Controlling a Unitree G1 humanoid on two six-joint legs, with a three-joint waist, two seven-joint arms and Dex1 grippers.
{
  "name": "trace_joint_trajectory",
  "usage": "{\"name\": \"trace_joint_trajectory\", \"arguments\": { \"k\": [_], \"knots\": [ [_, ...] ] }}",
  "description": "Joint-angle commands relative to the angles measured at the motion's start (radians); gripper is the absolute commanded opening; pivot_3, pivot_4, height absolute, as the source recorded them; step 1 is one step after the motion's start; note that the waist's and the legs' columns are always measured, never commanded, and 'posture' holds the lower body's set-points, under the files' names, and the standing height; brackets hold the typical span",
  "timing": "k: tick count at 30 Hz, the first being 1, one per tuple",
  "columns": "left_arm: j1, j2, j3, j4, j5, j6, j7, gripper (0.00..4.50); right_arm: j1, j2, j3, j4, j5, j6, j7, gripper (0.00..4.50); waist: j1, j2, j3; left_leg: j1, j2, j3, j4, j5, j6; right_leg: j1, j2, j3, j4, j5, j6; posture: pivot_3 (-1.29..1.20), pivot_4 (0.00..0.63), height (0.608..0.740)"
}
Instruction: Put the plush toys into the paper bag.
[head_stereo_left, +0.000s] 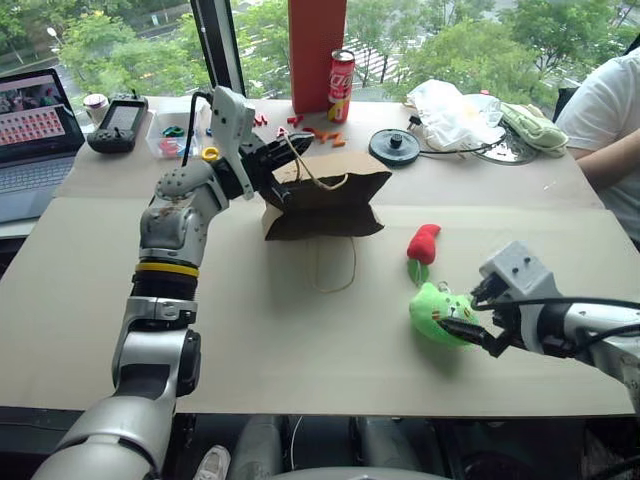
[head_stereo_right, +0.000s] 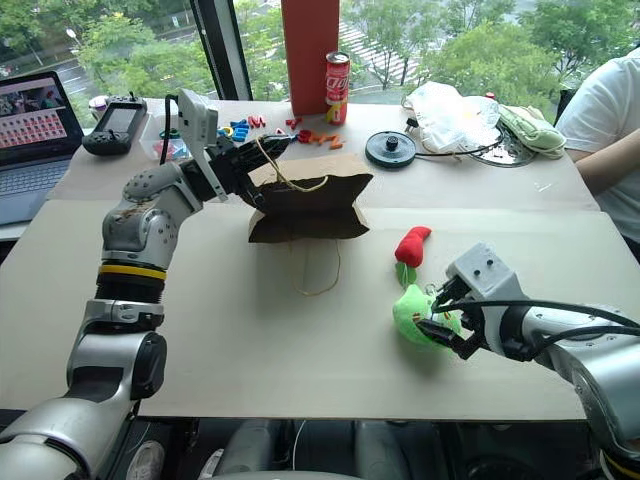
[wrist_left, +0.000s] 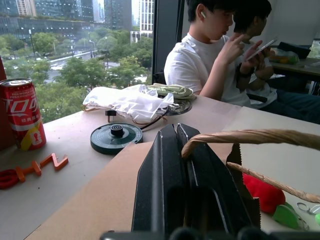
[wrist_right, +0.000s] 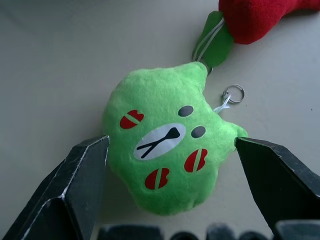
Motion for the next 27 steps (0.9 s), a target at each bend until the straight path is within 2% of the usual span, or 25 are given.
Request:
{"name": "trace_joint_trajectory", "arguments": {
  "k": [1, 4, 9, 12, 20, 25, 27],
  "knots": [
    [-0.036, 0.006, 0.011, -0.014, -0.004, -0.020, -0.004, 0.00, 0.023, -0.036, 0.056, 0.013, -0.045, -0.067, -0.042, 4.45, 0.000, 0.000, 0.000, 0.001, 0.000, 0.000, 0.000, 0.000, 0.000, 0.000, 0.000, 0.000, 0.000, 0.000, 0.000, 0.00, 0.150, 0.739],
    [-0.036, 0.006, 0.008, -0.014, -0.003, -0.018, -0.005, 0.00, 0.027, -0.031, 0.104, 0.036, -0.071, -0.098, -0.076, 4.45, 0.001, 0.000, 0.000, 0.001, 0.000, 0.000, 0.000, 0.000, 0.000, 0.000, 0.000, 0.000, 0.001, 0.000, 0.000, 0.00, 0.150, 0.739],
    [-0.040, 0.011, 0.005, -0.012, 0.004, -0.020, -0.007, 0.00, -0.004, 0.038, 0.185, 0.102, -0.101, -0.140, -0.134, 4.45, 0.003, 0.000, 0.000, 0.000, 0.000, -0.001, 0.001, 0.000, 0.000, 0.000, 0.000, 0.000, 0.001, 0.000, 0.000, 0.00, 0.150, 0.739],
    [-0.040, 0.013, 0.006, -0.014, 0.003, -0.018, -0.008, 0.00, -0.010, 0.053, 0.188, 0.101, -0.099, -0.153, -0.143, 3.70, 0.003, 0.000, 0.000, 0.000, -0.001, -0.001, 0.001, 0.000, 0.001, 0.000, 0.000, 0.000, 0.001, 0.000, 0.000, 0.00, 0.150, 0.739],
    [-0.040, 0.014, 0.008, -0.014, 0.002, -0.020, -0.007, 0.00, -0.028, 0.074, 0.184, 0.093, -0.079, -0.152, -0.145, 1.05, 0.002, 0.000, 0.000, 0.000, 0.000, -0.001, 0.001, 0.000, 0.001, 0.000, 0.000, -0.001, 0.001, 0.000, 0.000, 0.00, 0.150, 0.739],
    [-0.043, 0.013, 0.009, -0.013, 0.002, -0.020, -0.006, 0.00, -0.038, 0.100, 0.133, 0.066, -0.039, -0.143, -0.125, 1.05, 0.003, 0.000, 0.000, 0.000, 0.000, -0.002, 0.001, 0.000, 0.001, 0.000, 0.000, -0.001, 0.001, 0.000, 0.000, 0.00, 0.150, 0.739],
    [-0.044, 0.013, 0.008, -0.011, 0.002, -0.020, -0.006, 0.00, -0.040, 0.112, 0.064, 0.029, 0.015, -0.144, -0.081, 1.05, 0.004, 0.000, 0.000, 0.000, 0.000, -0.002, 0.001, 0.000, 0.001, 0.000, 0.000, -0.001, 0.001, 0.000, 0.000, 0.00, 0.150, 0.739]
  ]
}}
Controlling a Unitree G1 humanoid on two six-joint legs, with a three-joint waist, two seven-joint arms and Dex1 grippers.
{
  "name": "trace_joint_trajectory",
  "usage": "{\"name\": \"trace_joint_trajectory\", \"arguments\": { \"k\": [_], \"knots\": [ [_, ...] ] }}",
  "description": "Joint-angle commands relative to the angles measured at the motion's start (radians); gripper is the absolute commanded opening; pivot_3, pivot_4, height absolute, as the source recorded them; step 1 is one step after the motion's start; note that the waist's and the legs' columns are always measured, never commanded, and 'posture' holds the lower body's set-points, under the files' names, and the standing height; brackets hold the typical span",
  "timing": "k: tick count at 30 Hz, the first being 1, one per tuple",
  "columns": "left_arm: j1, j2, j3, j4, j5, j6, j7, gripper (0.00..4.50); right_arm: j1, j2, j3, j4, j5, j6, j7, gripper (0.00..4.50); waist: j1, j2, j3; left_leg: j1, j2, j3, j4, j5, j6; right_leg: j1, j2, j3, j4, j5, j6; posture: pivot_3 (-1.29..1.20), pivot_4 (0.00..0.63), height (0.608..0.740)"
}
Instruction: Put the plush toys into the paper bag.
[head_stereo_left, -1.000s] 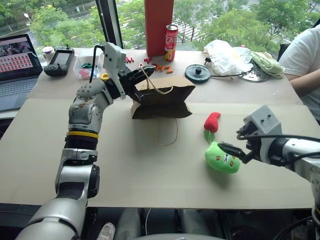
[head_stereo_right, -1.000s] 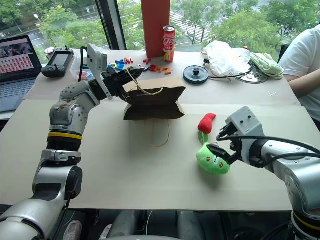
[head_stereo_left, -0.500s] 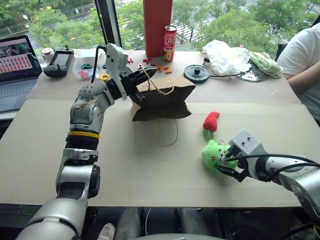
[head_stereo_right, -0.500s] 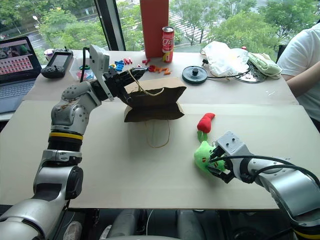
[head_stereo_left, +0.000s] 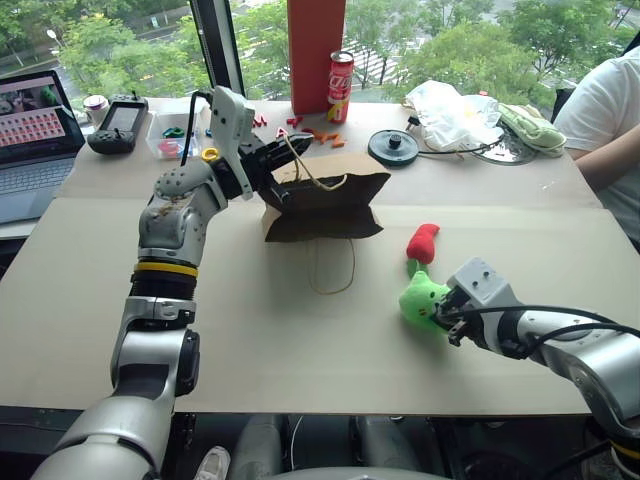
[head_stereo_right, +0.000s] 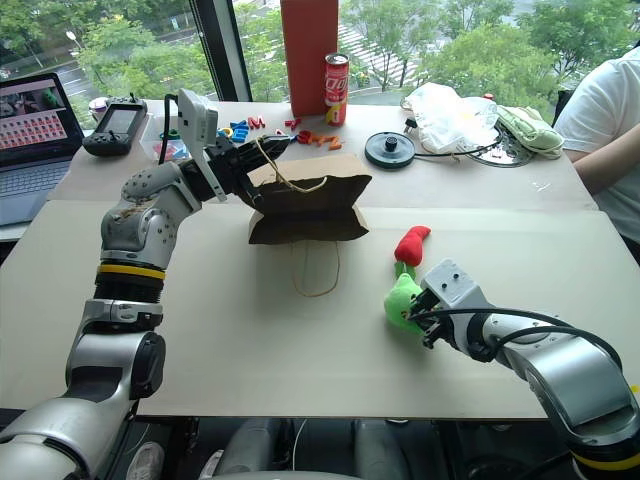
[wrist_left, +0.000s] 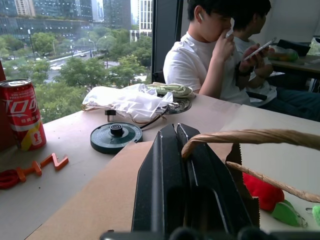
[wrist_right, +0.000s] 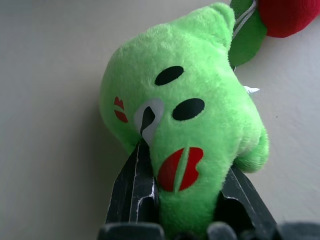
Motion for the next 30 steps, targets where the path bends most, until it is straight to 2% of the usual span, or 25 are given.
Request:
{"name": "trace_joint_trajectory", "arguments": {
  "k": [1, 5, 8, 10, 13, 16, 21, 30],
  "knots": [
    [-0.044, 0.007, 0.009, -0.012, -0.002, -0.021, -0.004, 0.00, -0.018, 0.017, -0.154, -0.095, 0.111, -0.006, 0.075, 1.05, 0.000, 0.000, 0.000, 0.000, 0.000, 0.000, 0.000, 0.000, 0.000, 0.000, 0.000, 0.000, 0.000, 0.000, 0.000, 0.00, 0.150, 0.739],
    [-0.046, 0.008, 0.010, -0.009, -0.003, -0.020, -0.007, 0.00, -0.058, 0.037, -0.292, -0.155, 0.242, 0.008, 0.132, 1.05, 0.001, 0.000, 0.000, 0.000, 0.000, -0.001, 0.000, 0.000, 0.000, 0.000, 0.000, 0.000, 0.000, 0.000, 0.000, 0.00, 0.150, 0.739],
    [-0.047, 0.008, 0.009, -0.008, -0.003, -0.020, -0.008, 0.00, -0.130, 0.062, -0.314, -0.151, 0.304, 0.030, 0.112, 1.05, -0.001, 0.000, 0.000, 0.000, 0.000, -0.001, 0.000, 0.000, 0.000, 0.001, 0.000, -0.001, 0.000, 0.000, 0.000, 0.00, 0.150, 0.739],
    [-0.049, 0.007, 0.009, -0.006, -0.004, -0.019, -0.009, 0.00, -0.217, 0.100, -0.275, -0.134, 0.328, 0.048, 0.072, 1.05, -0.002, 0.000, 0.000, 0.001, 0.000, -0.002, 0.000, 0.000, 0.000, 0.001, 0.000, 0.000, 0.000, 0.000, 0.000, 0.00, 0.150, 0.739],
    [-0.053, 0.004, 0.009, -0.009, -0.009, -0.012, -0.008, 0.00, -0.350, 0.192, -0.150, -0.040, 0.282, 0.061, -0.026, 1.05, -0.006, 0.000, 0.000, 0.001, 0.001, -0.002, 0.001, 0.000, 0.000, 0.001, 0.001, 0.000, 0.001, 0.000, 0.000, 0.00, 0.150, 0.739],
    [-0.054, -0.004, 0.008, -0.017, -0.015, -0.005, -0.006, 0.00, -0.409, 0.254, -0.003, 0.074, 0.194, 0.016, -0.102, 1.05, -0.003, 0.000, 0.000, 0.001, 0.000, -0.003, 0.001, 0.000, 0.000, 0.000, 0.001, 0.000, 0.002, 0.000, 0.000, 0.00, 0.150, 0.739],
    [-0.048, -0.016, 0.006, -0.025, -0.018, -0.004, -0.002, 0.00, -0.502, 0.336, 0.117, 0.244, 0.097, -0.040, -0.161, 1.05, 0.002, 0.001, 0.000, -0.003, -0.001, -0.002, 0.001, 0.000, 0.000, -0.002, 0.000, -0.001, 0.003, 0.000, 0.000, 0.00, 0.150, 0.739],
    [-0.021, -0.038, 0.002, -0.059, -0.023, 0.003, 0.003, 0.00, -0.661, 0.491, 0.184, 0.539, -0.028, -0.132, -0.223, 1.05, -0.002, 0.001, 0.000, -0.003, 0.000, -0.002, 0.002, 0.000, 0.000, -0.002, 0.001, -0.001, 0.006, 0.000, 0.000, 0.00, 0.150, 0.739]
  ]
}}
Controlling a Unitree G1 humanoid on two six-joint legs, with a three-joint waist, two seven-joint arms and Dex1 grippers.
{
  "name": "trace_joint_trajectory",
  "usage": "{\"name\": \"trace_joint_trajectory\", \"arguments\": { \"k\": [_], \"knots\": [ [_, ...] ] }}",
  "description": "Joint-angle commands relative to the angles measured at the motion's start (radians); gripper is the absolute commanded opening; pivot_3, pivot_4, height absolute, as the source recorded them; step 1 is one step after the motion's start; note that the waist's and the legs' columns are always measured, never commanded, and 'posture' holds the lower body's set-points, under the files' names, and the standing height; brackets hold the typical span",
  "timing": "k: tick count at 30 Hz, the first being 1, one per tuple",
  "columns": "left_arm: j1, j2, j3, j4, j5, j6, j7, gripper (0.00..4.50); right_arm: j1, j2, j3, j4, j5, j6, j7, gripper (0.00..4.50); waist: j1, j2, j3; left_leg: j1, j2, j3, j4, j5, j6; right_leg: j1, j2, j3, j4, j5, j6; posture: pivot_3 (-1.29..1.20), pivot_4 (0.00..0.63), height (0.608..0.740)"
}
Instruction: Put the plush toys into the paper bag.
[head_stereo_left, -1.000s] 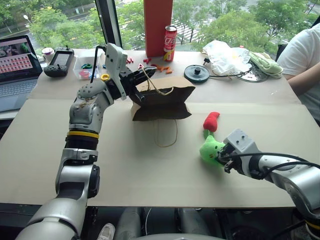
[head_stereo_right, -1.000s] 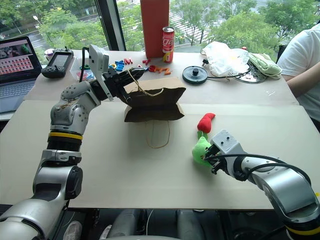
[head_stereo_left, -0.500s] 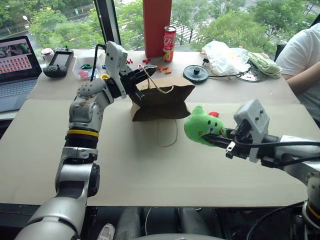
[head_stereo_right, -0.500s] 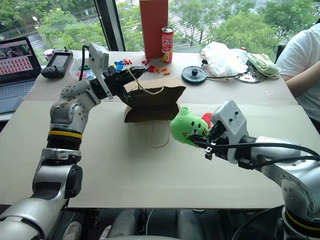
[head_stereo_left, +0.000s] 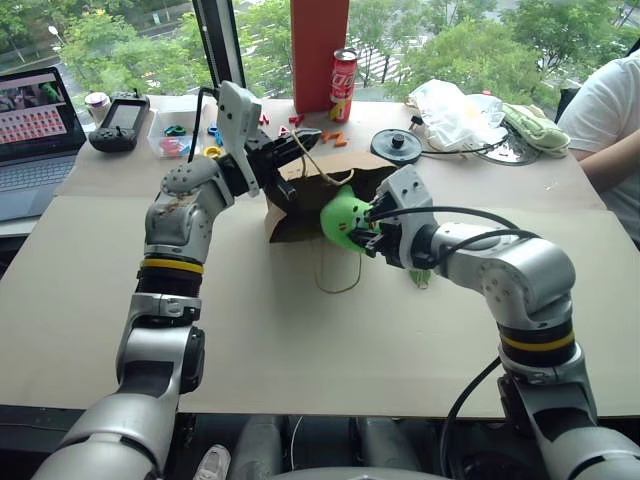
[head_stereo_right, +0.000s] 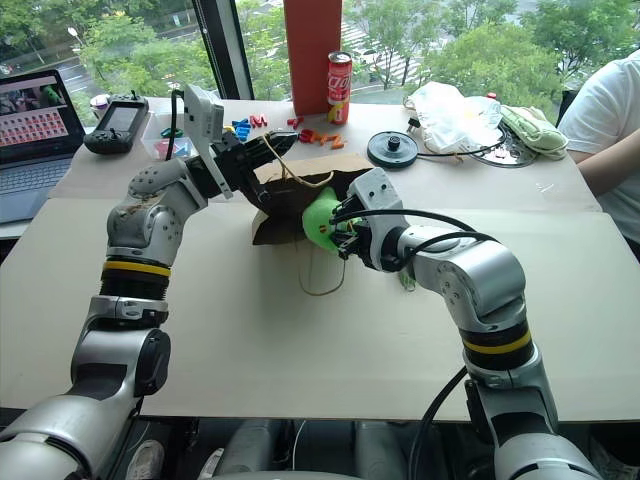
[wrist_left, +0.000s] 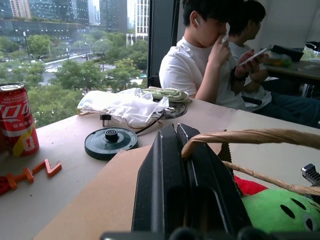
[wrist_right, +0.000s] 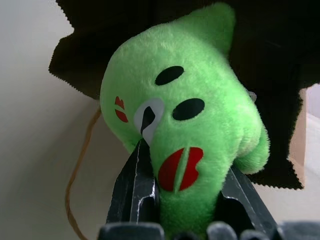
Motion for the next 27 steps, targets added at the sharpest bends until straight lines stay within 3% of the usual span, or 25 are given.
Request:
{"name": "trace_joint_trajectory", "arguments": {
  "k": [1, 9, 16, 21, 26, 27],
  "knots": [
    [-0.003, -0.004, 0.006, -0.049, -0.017, -0.003, 0.000, 0.00, -0.073, 0.060, -0.010, 0.115, -0.065, -0.061, -0.048, 1.05, -0.002, 0.000, 0.000, 0.000, 0.000, 0.000, 0.000, 0.000, 0.000, 0.000, 0.000, 0.000, 0.000, 0.000, 0.000, 0.00, 0.150, 0.739],
    [0.000, -0.009, 0.002, -0.049, -0.015, -0.005, -0.008, 0.00, -0.181, 0.269, -0.202, 0.385, -0.133, -0.203, -0.246, 1.05, -0.003, 0.000, 0.000, 0.000, 0.000, 0.000, 0.000, 0.000, 0.000, -0.001, 0.000, 0.000, 0.001, 0.000, 0.000, 0.00, 0.150, 0.739],
    [0.000, -0.003, 0.001, -0.046, -0.012, -0.007, -0.014, 0.00, -0.189, 0.346, -0.296, 0.431, -0.172, -0.260, -0.383, 1.05, -0.003, 0.001, 0.000, 0.000, 0.000, 0.001, -0.002, 0.000, -0.001, -0.001, -0.001, -0.001, 0.001, 0.000, 0.000, 0.00, 0.150, 0.739],
    [-0.001, -0.001, 0.003, -0.043, -0.013, -0.006, -0.018, 0.00, -0.179, 0.367, -0.300, 0.409, -0.162, -0.251, -0.381, 2.41, -0.008, 0.001, 0.000, 0.001, 0.000, 0.001, -0.007, 0.002, -0.003, -0.002, -0.001, 0.000, 0.000, 0.000, 0.000, 0.00, 0.150, 0.739],
    [-0.002, 0.000, 0.004, -0.039, -0.011, -0.008, -0.018, 0.00, -0.172, 0.371, -0.298, 0.350, -0.133, -0.185, -0.358, 4.15, -0.011, 0.001, 0.000, 0.001, 0.000, 0.001, -0.008, 0.002, -0.004, -0.002, -0.001, 0.000, 0.000, 0.000, 0.000, 0.00, 0.150, 0.739],
    [-0.003, 0.000, 0.004, -0.037, -0.010, -0.009, -0.017, 0.00, -0.167, 0.367, -0.299, 0.329, -0.129, -0.170, -0.356, 4.15, -0.011, 0.001, 0.000, 0.001, 0.000, 0.001, -0.008, 0.002, -0.004, -0.002, -0.001, 0.000, 0.000, 0.000, 0.000, 0.00, 0.150, 0.739]
  ]
}}
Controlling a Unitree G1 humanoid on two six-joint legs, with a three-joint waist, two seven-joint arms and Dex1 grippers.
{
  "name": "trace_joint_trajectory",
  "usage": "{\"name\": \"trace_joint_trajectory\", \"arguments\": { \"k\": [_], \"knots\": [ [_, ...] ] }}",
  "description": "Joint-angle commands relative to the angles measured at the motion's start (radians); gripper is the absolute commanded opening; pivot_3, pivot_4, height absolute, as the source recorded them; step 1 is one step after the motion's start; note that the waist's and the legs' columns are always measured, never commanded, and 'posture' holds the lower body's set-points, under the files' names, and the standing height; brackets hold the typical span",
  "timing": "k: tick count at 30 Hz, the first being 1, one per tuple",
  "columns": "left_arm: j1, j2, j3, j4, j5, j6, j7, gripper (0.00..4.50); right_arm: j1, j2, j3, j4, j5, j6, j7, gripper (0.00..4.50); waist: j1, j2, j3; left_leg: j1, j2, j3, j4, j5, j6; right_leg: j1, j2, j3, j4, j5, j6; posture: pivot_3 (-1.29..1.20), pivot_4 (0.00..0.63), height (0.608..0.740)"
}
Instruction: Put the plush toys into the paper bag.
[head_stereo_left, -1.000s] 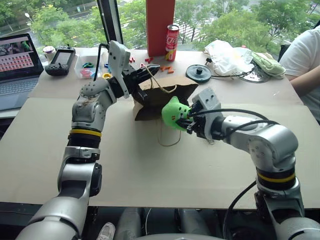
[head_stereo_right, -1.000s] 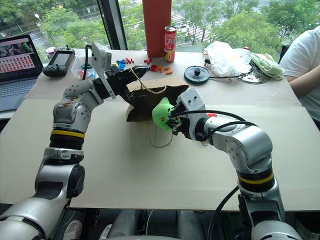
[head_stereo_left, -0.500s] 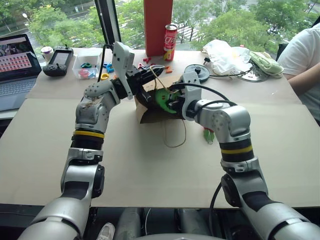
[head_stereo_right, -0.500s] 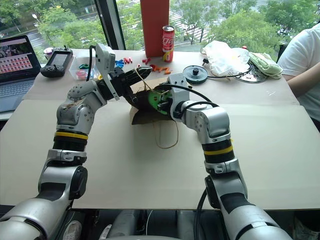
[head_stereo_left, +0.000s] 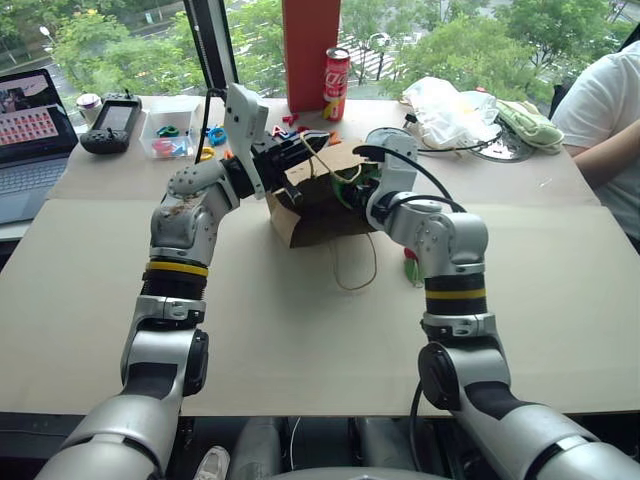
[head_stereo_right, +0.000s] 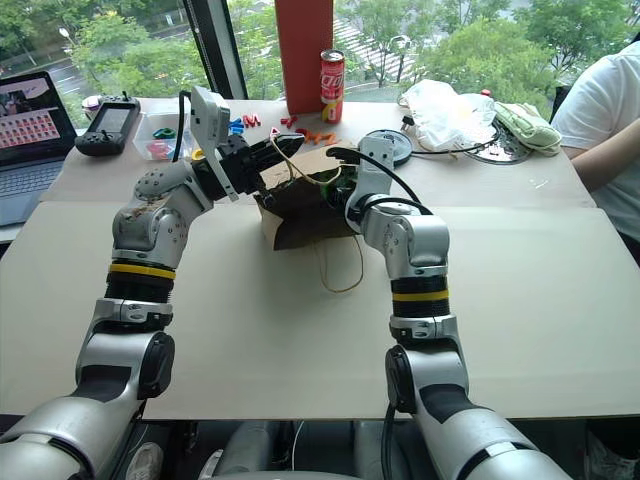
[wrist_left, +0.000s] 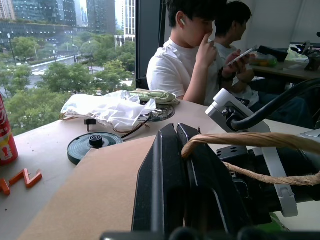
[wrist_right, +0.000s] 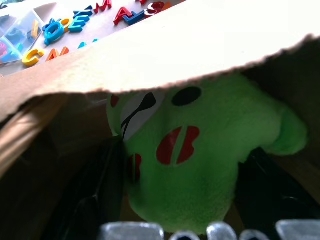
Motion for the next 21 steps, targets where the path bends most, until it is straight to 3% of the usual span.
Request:
{"name": "trace_joint_trajectory", "arguments": {
  "k": [1, 9, 15, 21],
  "knots": [
    [-0.010, 0.007, 0.011, -0.022, -0.010, -0.012, -0.004, 0.00, 0.004, -0.010, -0.010, -0.118, 0.029, 0.050, 0.018, 4.15, 0.000, 0.000, 0.000, 0.000, 0.000, 0.000, 0.000, 0.000, 0.000, 0.000, 0.000, 0.000, 0.000, 0.000, 0.000, 0.00, 0.150, 0.739],
    [-0.008, 0.005, 0.012, -0.015, -0.009, -0.016, 0.000, 0.00, 0.064, -0.092, -0.010, -0.349, 0.081, 0.222, 0.080, 4.15, 0.005, 0.000, 0.000, 0.000, 0.000, 0.000, 0.000, 0.000, 0.000, 0.000, 0.000, 0.000, 0.000, 0.000, 0.000, 0.00, 0.150, 0.739],
    [-0.003, 0.005, 0.013, -0.017, -0.008, -0.017, 0.003, 0.00, 0.222, -0.310, -0.022, -0.670, 0.190, 0.460, 0.210, 4.15, 0.010, 0.000, 0.000, -0.001, -0.001, 0.000, 0.000, 0.000, 0.000, 0.000, -0.001, 0.000, -0.002, 0.000, 0.000, 0.00, 0.150, 0.739],
    [-0.006, -0.003, 0.011, -0.017, -0.010, -0.016, 0.009, 0.00, 0.323, -0.446, -0.018, -0.763, 0.144, 0.530, 0.202, 4.15, 0.006, 0.000, 0.000, 0.000, -0.001, -0.001, 0.000, 0.000, 0.001, 0.001, 0.000, 0.001, -0.004, 0.000, 0.000, 0.00, 0.150, 0.739]
  ]
}}
